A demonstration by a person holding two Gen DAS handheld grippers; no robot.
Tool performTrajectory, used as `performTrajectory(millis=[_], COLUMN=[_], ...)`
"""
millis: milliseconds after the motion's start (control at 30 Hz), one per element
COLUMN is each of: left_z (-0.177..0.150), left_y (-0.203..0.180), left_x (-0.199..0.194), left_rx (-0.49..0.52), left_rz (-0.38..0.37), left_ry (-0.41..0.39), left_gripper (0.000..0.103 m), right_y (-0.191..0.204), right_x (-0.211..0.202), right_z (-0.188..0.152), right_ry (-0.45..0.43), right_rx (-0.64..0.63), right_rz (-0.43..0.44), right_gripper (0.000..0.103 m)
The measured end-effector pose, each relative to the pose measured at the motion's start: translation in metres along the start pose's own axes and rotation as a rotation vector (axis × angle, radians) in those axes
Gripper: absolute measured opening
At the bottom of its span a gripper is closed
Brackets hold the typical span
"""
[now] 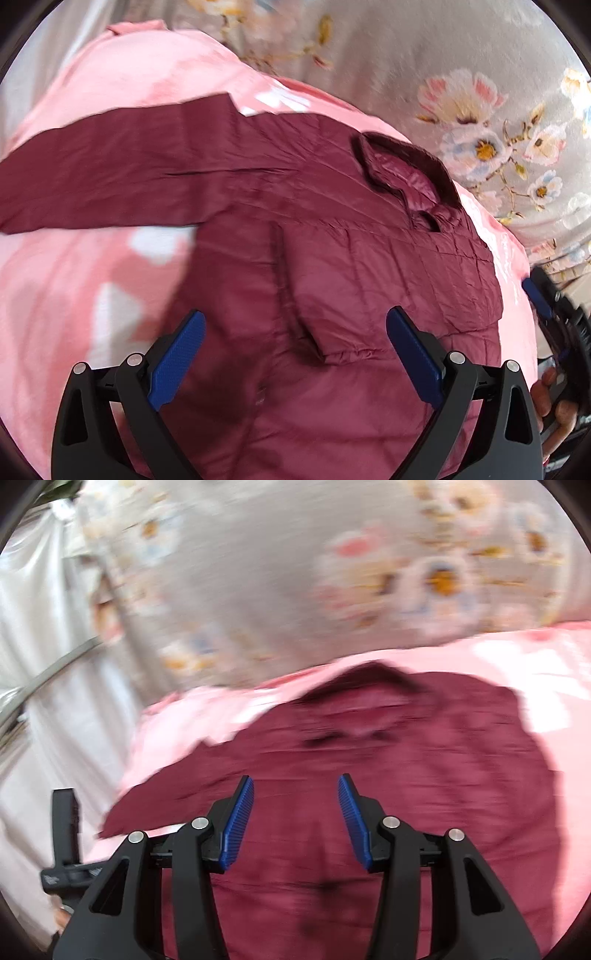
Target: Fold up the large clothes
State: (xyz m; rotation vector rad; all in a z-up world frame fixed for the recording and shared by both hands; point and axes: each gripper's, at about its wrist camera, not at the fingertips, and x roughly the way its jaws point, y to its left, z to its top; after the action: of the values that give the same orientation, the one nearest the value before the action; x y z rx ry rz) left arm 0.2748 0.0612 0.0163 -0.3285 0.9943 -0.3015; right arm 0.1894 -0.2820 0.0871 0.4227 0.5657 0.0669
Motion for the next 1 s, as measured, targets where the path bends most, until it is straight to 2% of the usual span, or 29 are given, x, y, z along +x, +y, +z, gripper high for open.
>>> performTrajectory(millis=[67,167,200,267,333,367,433,467,500,533,633,700,833,900,967,1000], left_z=[0.005,0.006,0.006,0.006,0.009,0.011,0.018,0.021,0.028,0.032,0.044,0.043,0.027,0.018,0.016,0.015], left_y=[-0.005,-0.004,-0.003,-0.005,-0.014,-0.019,-0.029,-0.032,-0.036,-0.039,-0.043,-0.037,-0.019,-0.016,-0.017,-0.016], left_x=[0.018,0.046,0.052,0.054,0.052,0.053,0.055,0.054,0.051,0.048,0.036,0.041,0.079,0.081,0.08,0.08], left_rx=[-0.006,-0.052,-0.072,-0.074,-0.024,-0.002,0.038,0.053,0.073,0.087,0.118,0.135,0.148,0.167,0.177,0.178], left_rz=[0.002,-0.015,-0.028,-0.025,-0.036,-0.042,-0.027,-0.019,-0.019,-0.013,0.016,0.052,0.119,0.124,0.128,0.125], left_ry=[0.037,0.136,0.161,0.159,0.151,0.158,0.154,0.145,0.125,0.103,0.03,0.028,0.116,0.085,0.068,0.059], left_gripper=[0.096,0.096,0.094,0.087,0.05,0.042,0.0,0.0,0.0,0.0,0.0,0.0,0.0,0.001,0.001,0.001], right_y=[-0.03,-0.086,-0.108,-0.138,-0.157,-0.166,-0.173,-0.176,-0.177,-0.177,-0.163,-0.154,-0.169,-0.178,-0.18,-0.173], right_x=[-0.003,-0.008,-0.007,0.0,0.01,0.017,0.031,0.039,0.042,0.046,0.033,0.028,0.048,0.056,0.053,0.047], right_z=[0.002,0.0,-0.002,-0.005,-0.007,-0.008,-0.007,-0.005,-0.003,-0.001,0.008,0.011,-0.003,-0.012,-0.015,-0.01], right_ry=[-0.002,-0.009,-0.007,0.021,0.052,0.066,0.083,0.09,0.094,0.093,-0.006,-0.034,0.062,0.108,0.096,0.064], right_rx=[0.058,0.188,0.24,0.326,0.385,0.414,0.441,0.447,0.447,0.444,0.4,0.342,0.326,0.339,0.346,0.32], right_rz=[-0.065,-0.161,-0.191,-0.215,-0.227,-0.232,-0.253,-0.254,-0.255,-0.258,-0.267,-0.304,-0.388,-0.393,-0.398,-0.417], right_gripper=[0.046,0.048,0.048,0.048,0.047,0.043,0.038,0.025,0.018,0.0,0.0,0.0,0.0,0.0,0.0,0.0])
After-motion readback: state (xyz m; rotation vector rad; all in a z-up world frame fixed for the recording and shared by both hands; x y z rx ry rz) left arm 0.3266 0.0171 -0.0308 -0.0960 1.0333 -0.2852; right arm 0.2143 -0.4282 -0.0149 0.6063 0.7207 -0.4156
